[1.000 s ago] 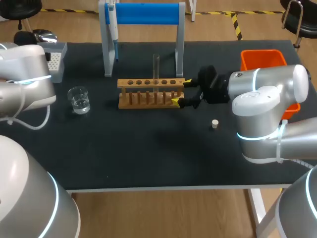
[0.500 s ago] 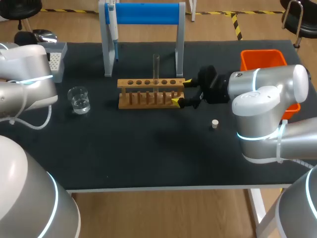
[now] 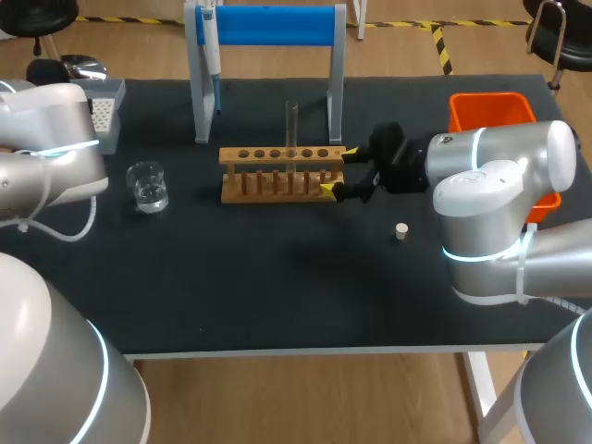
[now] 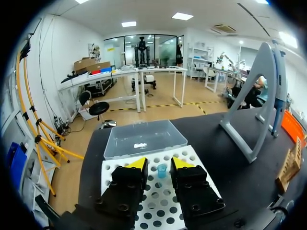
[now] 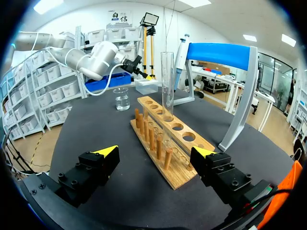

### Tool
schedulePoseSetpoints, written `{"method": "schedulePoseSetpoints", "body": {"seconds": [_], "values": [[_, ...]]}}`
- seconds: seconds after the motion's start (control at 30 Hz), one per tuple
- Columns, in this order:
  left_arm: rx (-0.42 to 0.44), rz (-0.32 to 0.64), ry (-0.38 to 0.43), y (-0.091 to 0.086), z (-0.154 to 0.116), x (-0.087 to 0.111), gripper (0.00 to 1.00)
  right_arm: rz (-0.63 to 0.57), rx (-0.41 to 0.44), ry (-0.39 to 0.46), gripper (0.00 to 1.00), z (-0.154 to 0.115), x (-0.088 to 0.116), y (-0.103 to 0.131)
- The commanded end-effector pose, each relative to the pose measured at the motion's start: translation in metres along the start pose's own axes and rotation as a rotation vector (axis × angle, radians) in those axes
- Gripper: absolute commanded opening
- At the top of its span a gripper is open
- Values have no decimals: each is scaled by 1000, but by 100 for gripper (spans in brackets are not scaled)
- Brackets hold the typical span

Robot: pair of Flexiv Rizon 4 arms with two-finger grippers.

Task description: Invert the test tube, pick up the pipette, mount the tip to pipette, aspirate from beaker and dispense into the tube, eject the tip, return the pipette, and cap with the stopper.

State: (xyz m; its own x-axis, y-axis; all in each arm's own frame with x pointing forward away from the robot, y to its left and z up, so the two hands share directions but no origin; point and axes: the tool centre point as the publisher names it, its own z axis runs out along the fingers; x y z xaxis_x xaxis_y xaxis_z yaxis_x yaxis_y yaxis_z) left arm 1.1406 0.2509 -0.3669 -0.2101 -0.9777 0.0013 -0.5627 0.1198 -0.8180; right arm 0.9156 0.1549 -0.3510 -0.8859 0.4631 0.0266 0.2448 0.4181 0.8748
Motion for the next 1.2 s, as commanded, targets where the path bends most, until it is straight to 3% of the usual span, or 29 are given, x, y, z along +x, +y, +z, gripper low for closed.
{"method": "schedulePoseSetpoints", "body": {"seconds": [0.03, 0.2, 0.47, 1.2], "values": [[0, -1, 1, 0, 2, 0, 22, 0, 2, 0, 100, -1, 0, 0], [-2, 1, 1, 1, 2, 0, 18, 0, 2, 0, 100, -1, 0, 0], [-7, 3, 3, 1, 2, 0, 0, 0, 2, 0, 100, -1, 0, 0], [4, 18, -8, -6, -4, -1, 0, 0, 2, 0, 100, -1, 0, 0]]}}
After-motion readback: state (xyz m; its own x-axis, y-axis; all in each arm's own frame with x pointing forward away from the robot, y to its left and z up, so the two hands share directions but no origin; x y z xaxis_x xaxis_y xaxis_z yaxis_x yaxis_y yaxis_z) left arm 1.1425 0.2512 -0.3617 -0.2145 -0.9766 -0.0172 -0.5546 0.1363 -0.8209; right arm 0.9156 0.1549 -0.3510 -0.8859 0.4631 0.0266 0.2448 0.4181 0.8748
